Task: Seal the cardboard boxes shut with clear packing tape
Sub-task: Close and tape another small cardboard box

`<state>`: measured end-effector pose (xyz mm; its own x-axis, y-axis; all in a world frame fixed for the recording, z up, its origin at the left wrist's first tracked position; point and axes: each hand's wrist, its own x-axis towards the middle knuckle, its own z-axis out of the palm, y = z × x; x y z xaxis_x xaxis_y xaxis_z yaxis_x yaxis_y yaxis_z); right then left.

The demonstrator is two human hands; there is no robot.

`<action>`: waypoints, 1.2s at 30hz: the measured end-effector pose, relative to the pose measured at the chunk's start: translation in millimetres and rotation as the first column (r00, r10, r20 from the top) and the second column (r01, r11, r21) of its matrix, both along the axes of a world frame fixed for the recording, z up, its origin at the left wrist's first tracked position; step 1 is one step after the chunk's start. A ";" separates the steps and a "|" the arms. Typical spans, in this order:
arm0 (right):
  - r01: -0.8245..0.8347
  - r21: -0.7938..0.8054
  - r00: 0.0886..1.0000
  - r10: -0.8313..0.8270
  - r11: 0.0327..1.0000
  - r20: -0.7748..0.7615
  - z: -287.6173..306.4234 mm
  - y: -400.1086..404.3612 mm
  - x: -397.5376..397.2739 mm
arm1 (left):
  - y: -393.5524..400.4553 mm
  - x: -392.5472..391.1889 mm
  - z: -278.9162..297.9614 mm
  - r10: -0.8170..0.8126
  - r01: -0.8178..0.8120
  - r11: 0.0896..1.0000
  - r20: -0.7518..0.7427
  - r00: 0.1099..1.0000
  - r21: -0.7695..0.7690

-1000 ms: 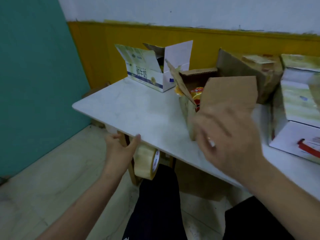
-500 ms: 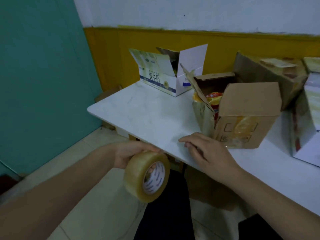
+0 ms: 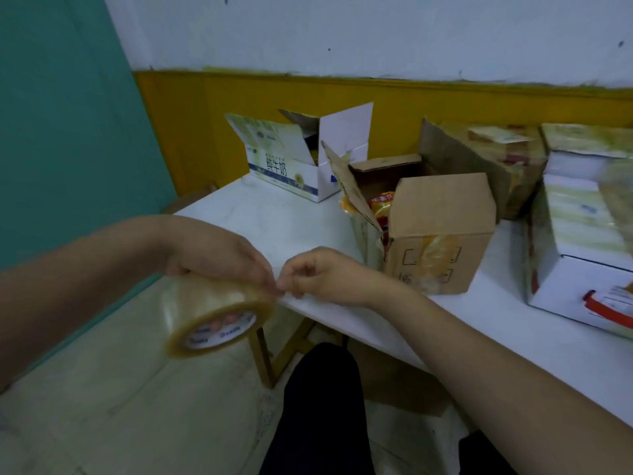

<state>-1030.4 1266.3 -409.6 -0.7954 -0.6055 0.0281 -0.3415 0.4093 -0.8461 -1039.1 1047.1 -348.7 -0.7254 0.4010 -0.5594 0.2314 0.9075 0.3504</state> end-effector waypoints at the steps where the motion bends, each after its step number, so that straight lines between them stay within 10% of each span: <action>1: 0.060 -0.073 0.998 -0.059 0.996 0.007 3.8 4.9 8.5 | 1.3 7.2 9.7 -0.048 0.048 0.999 -0.038 0.998 -0.003; 7: 0.441 -0.205 0.839 -0.483 0.874 -0.251 13.8 41.4 68.4 | 46.1 45.1 33.1 -0.072 0.094 0.994 -0.284 0.956 0.064; 13: 0.622 -0.389 0.485 -0.724 0.680 -0.490 -5.3 69.9 95.0 | 94.3 49.1 -5.1 -0.085 0.148 0.989 -0.805 0.587 0.003; 20: 0.689 -0.481 0.268 -0.807 0.543 -0.527 -20.4 89.6 85.2 | 128.0 25.6 -31.3 0.040 0.054 0.996 -0.928 0.370 0.065; 30: 0.690 -0.468 0.277 -0.799 0.552 -0.534 -41.5 86.9 63.3 | 113.3 2.5 -51.3 0.004 0.142 0.987 -0.893 0.449 0.076; 36: 0.675 -0.402 0.271 -0.714 0.619 -0.646 -46.3 86.9 64.9 | 84.1 -3.5 -67.2 -0.103 0.330 0.926 -0.719 0.687 0.183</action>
<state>-965.5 1353.2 -455.9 -0.6047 0.1841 0.7749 -0.3966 0.7741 -0.4935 -1042.7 1131.2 -415.9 -0.7283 0.6491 0.2197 0.6853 0.6894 0.2346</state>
